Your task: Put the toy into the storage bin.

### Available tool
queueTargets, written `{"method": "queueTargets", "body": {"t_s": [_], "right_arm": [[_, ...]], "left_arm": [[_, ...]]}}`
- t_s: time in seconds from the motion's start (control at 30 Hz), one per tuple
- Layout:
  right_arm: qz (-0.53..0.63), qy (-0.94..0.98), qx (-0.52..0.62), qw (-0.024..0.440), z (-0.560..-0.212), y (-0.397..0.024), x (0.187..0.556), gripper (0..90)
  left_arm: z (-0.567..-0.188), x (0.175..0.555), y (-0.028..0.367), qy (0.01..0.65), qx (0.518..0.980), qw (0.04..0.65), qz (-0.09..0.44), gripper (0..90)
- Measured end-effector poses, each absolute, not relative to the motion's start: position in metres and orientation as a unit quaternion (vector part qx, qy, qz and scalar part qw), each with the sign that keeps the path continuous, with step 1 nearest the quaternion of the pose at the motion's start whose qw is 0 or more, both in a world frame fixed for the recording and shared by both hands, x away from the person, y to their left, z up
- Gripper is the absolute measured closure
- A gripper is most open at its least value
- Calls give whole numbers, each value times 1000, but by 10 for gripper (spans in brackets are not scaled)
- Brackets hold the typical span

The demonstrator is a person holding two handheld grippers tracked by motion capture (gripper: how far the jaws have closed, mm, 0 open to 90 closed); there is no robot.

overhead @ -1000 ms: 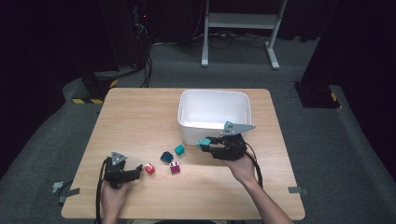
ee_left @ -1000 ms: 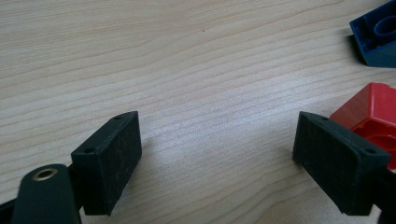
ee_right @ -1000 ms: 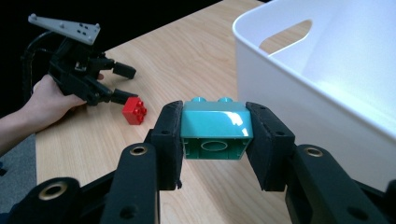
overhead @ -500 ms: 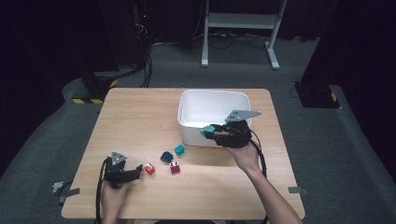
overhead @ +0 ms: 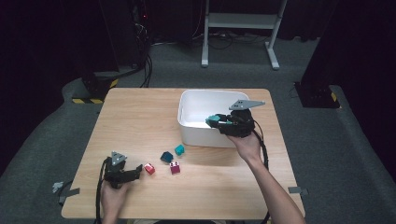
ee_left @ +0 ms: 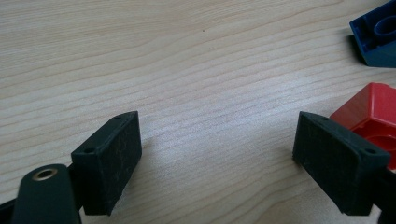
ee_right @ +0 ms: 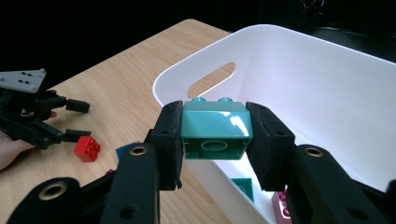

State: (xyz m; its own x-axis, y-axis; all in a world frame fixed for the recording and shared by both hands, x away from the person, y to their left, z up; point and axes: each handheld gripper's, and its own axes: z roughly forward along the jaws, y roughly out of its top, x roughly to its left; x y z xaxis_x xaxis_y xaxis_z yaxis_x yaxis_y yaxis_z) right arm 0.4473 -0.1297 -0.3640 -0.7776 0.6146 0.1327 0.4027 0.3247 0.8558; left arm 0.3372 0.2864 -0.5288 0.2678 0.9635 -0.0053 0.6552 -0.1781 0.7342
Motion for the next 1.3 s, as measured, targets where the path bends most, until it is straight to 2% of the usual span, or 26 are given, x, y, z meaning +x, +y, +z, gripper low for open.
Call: {"method": "queueTargets", "body": {"t_s": [0.8, 0.93, 1.3], "right_arm": [[445, 805, 370, 128, -376, -134, 480, 579], [441, 805, 376, 131, -378, -134, 481, 531], [449, 806, 363, 133, -374, -131, 473, 485]], "left_arm": [[-529, 337, 286, 555, 729, 320, 241, 155], [-529, 337, 286, 555, 729, 321, 241, 155], [-529, 337, 286, 555, 729, 320, 240, 155]]}}
